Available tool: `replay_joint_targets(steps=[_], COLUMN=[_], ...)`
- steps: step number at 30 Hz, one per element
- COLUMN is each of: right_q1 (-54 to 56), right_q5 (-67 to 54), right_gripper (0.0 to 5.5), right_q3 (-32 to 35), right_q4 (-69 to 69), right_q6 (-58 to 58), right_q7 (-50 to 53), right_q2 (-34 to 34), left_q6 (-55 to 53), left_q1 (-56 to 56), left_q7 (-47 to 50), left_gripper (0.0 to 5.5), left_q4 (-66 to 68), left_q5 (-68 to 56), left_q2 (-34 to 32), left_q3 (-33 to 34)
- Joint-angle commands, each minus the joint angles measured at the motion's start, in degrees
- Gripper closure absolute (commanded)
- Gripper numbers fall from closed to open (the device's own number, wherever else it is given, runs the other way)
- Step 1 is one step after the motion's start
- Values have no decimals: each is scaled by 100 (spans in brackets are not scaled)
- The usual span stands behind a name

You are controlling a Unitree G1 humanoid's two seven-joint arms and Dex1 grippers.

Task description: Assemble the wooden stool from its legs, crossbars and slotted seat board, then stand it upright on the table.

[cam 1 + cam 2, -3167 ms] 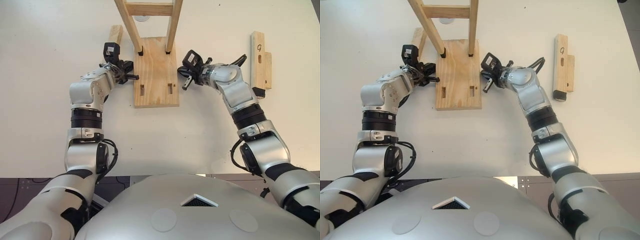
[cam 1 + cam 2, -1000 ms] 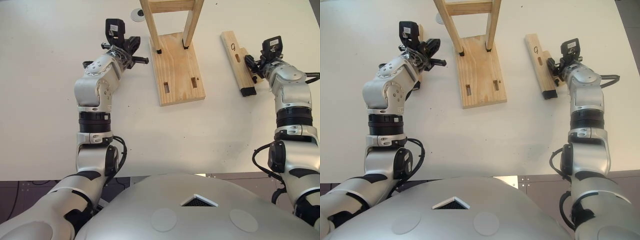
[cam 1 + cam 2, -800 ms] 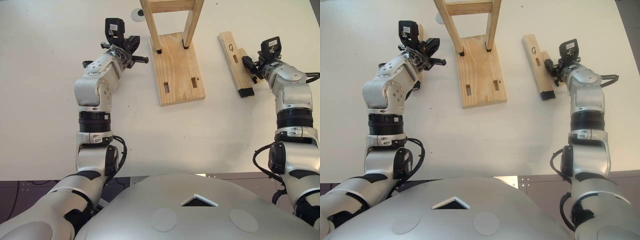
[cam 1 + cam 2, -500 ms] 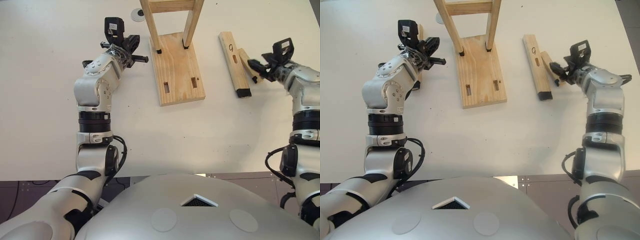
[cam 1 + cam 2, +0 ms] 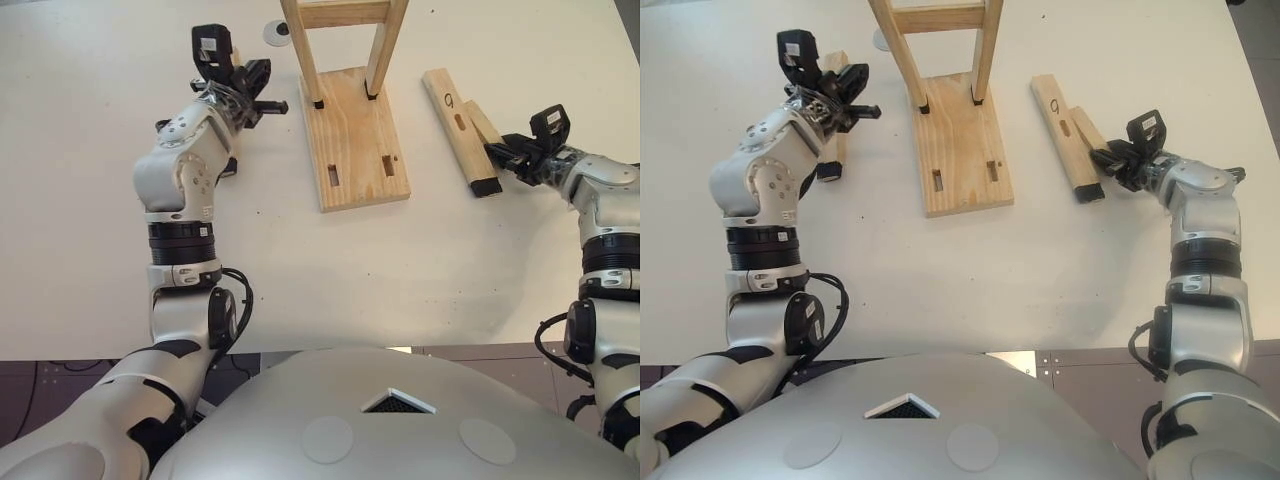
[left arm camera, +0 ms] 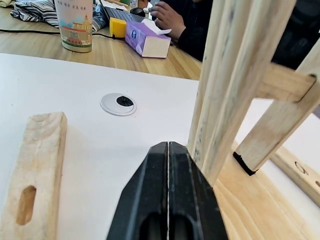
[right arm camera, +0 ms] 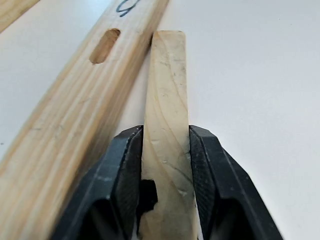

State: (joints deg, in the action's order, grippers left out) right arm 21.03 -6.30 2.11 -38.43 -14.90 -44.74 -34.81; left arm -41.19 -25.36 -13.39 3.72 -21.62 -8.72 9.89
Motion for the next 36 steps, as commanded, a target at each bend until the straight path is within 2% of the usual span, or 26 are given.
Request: replay_joint_targets(steps=[1, 6, 8, 11, 14, 19, 23, 28, 36], right_q1=[-392, 142, 275, 498, 695, 778, 761, 558, 392], right_q5=[226, -464, -515, -423, -330, 224, 385, 380, 474], right_gripper=[419, 419, 419, 419, 419, 419, 419, 419, 419], right_q3=[-96, 1121, 1311, 874, 306, -535, -803, -999, -1297], right_q4=[-313, -624, 146, 2114, 3498, 4098, 4197, 4609, 4941], right_q6=[-245, 413, 873, 1058, 1090, 1560, 1942, 2001, 1949], right_q7=[317, 1758, 2243, 2460, 2609, 2786, 2821, 2799, 2499], right_q2=[47, 387, 554, 999, 1478, 2074, 2285, 2475, 2300], left_q6=[-389, -919, -1085, -1263, -1263, -1372, -1607, -1570, -1373], left_q1=[2, 61, 2, -531, -1286, -1609, -1589, -1671, -1712], left_q7=[-124, -653, -765, -683, -520, -354, -382, -325, -63], left_gripper=[550, 550, 550, 506, 464, 399, 327, 323, 323], left_q4=[-537, -1462, -1858, -2245, -2327, -2193, -2103, -1781, -1602], left_q5=[-221, -803, -1148, -1814, -2415, -2968, -3493, -3776, -4018], left_q2=[-331, -454, -354, -254, -197, -202, -227, -329, -294], left_q3=[153, -157, -200, 171, 500, 573, 586, 660, 748])
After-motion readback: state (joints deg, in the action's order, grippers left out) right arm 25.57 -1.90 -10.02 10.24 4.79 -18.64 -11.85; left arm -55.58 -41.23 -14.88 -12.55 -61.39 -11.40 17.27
